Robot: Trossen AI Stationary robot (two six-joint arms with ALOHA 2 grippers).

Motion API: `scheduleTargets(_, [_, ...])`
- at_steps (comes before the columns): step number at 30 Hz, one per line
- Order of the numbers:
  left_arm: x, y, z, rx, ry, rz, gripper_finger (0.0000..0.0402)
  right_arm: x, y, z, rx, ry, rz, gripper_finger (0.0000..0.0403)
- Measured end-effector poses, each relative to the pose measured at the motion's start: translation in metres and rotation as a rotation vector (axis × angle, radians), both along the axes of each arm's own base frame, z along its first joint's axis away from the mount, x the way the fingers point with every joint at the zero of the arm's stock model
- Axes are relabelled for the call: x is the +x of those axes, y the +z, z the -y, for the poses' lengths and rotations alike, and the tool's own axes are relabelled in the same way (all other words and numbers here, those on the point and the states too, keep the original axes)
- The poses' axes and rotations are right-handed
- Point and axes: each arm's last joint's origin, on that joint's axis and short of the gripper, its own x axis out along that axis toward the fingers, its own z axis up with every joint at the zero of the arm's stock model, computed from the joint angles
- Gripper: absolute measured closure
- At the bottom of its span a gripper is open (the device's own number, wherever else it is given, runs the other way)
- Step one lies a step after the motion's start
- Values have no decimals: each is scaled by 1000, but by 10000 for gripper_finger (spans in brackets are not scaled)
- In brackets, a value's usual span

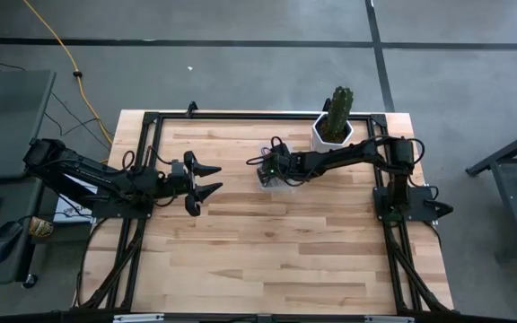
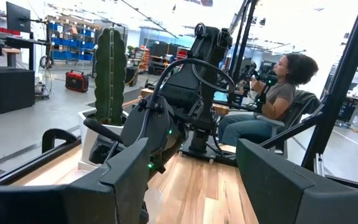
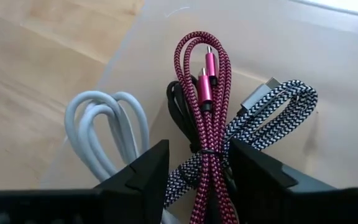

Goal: Pick and place USB-C Cables
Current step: Return to Home Position

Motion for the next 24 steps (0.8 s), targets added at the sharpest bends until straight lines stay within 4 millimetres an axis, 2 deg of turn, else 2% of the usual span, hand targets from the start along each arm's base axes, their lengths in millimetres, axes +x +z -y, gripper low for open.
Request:
scheduleTargets(4, [0,0,0,0,0,0,181,6,8,0,-1,63,-12,242])
scheduleTargets(11, [0,0,0,0,0,-1,181,15,34,2,-19,95,-69,242])
scheduleTargets(24, [0,0,0,0,0,-1,181,15,88,1,-38,234,-330,242])
